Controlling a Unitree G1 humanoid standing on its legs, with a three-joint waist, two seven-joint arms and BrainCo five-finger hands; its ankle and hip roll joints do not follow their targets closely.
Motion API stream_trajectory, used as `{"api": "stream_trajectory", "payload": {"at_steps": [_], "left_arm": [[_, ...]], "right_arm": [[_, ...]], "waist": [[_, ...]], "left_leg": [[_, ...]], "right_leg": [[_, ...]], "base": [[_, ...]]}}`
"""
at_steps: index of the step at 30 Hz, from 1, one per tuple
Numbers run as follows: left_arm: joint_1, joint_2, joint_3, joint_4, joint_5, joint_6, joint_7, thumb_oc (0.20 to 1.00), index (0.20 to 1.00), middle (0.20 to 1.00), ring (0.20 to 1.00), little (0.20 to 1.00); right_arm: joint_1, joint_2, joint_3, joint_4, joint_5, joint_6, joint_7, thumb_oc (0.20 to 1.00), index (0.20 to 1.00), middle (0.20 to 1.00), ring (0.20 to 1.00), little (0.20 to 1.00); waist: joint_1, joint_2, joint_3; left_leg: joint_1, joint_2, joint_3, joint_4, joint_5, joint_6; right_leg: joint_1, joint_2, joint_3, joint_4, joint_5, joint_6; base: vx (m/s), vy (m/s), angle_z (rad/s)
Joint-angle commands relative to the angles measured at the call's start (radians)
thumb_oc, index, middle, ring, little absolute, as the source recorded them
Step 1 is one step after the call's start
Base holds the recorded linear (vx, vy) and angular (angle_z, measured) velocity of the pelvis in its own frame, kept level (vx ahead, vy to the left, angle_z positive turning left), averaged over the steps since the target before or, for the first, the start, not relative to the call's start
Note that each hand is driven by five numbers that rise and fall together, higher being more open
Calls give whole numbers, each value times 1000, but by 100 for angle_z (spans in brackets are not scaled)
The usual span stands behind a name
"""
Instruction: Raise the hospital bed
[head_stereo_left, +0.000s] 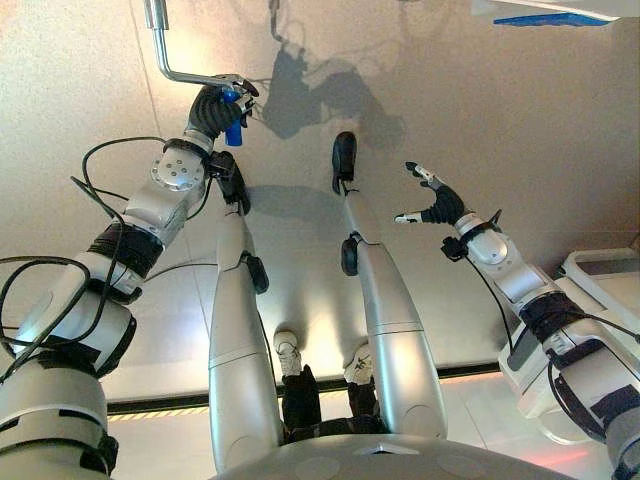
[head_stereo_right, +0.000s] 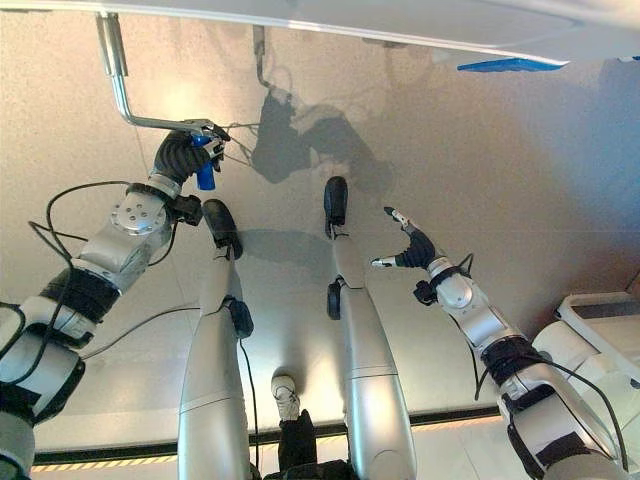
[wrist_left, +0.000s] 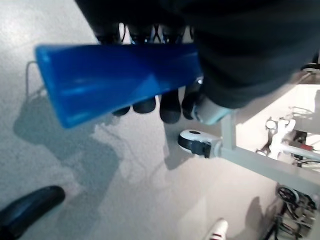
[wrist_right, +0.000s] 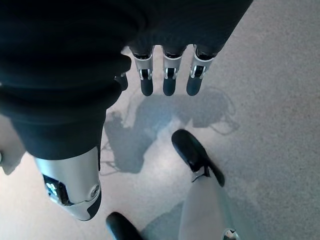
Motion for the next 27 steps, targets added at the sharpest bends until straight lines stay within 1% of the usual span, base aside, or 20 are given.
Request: {"api": "stream_trajectory", "payload": {"at_steps": [1,4,7,8,9,12,13,15,17,21,22,27], "left_arm": [[20,25,26,-179,3,-65,-26,200,200,200,200,200],[35,36,28,-206,-4,-68,-32,200,200,200,200,200],[68,63,43,-260,-21,-73,-38,200,200,200,200,200],[92,86,53,-301,-28,-75,-45,200,200,200,200,200],[94,86,54,-302,-28,-74,-45,200,200,200,200,200],[157,131,90,-368,-52,-82,-57,200,200,200,200,200],[159,131,92,-369,-52,-82,-57,200,200,200,200,200],[218,165,126,-409,-67,-85,-66,200,200,200,200,200],[243,174,139,-426,-74,-86,-70,200,200,200,200,200],[327,220,187,-486,-91,-91,-87,200,200,200,200,200],[359,243,202,-513,-95,-94,-95,200,200,200,200,200],[430,284,241,-556,-109,-103,-107,200,200,200,200,200]], "right_arm": [[78,-29,-31,-52,1,7,3,1000,1000,1000,1000,1000],[83,-27,-31,-44,-2,8,2,1000,1000,1000,1000,1000],[99,-27,-41,-58,-2,9,6,1000,1000,1000,1000,1000],[107,-29,-47,-64,-2,9,7,1000,1000,1000,1000,1000],[107,-29,-46,-64,-2,9,7,1000,1000,1000,1000,1000],[126,-30,-58,-68,0,8,10,1000,1000,1000,1000,1000],[126,-30,-57,-68,0,8,10,1000,1000,1000,1000,1000],[140,-34,-64,-76,1,6,15,1000,1000,1000,1000,1000],[146,-35,-67,-75,2,4,17,1000,1000,1000,1000,1000],[166,-44,-73,-74,7,-1,26,1000,1000,1000,1000,1000],[175,-47,-75,-75,8,-4,30,1000,1000,1000,1000,1000],[194,-57,-73,-79,13,-10,39,1000,1000,1000,1000,1000]], "waist": [[9,22,2],[12,25,1],[15,27,1],[19,29,2],[18,29,1],[26,33,0],[25,32,0],[31,33,-1],[33,34,-2],[40,37,-4],[44,39,-5],[50,40,-8]], "left_leg": [[65,-42,-2,79,-122,50],[65,-44,-2,78,-121,50],[67,-45,-4,76,-119,50],[68,-44,-4,76,-119,50],[68,-44,-4,76,-119,50],[70,-45,-5,80,-120,50],[70,-45,-5,80,-120,50],[74,-46,-6,78,-118,49],[75,-46,-5,78,-118,49],[78,-49,-6,79,-118,49],[80,-50,-9,78,-118,50],[82,-52,-13,77,-116,49]], "right_leg": [[48,12,17,48,-39,116],[48,12,15,51,-40,115],[50,11,14,50,-40,115],[51,9,12,51,-40,115],[51,9,12,51,-40,115],[55,8,11,55,-40,115],[55,8,11,55,-40,115],[60,6,9,52,-40,116],[61,6,8,53,-40,116],[68,1,4,51,-39,118],[71,0,2,51,-40,118],[77,-4,-2,49,-40,120]], "base": [[0,0,0],[0,0,0],[0,0,0],[0,0,0],[0,0,0],[0,0,0],[0,0,0],[0,0,0],[0,0,0],[0,0,0],[0,0,0],[1,3,1]]}}
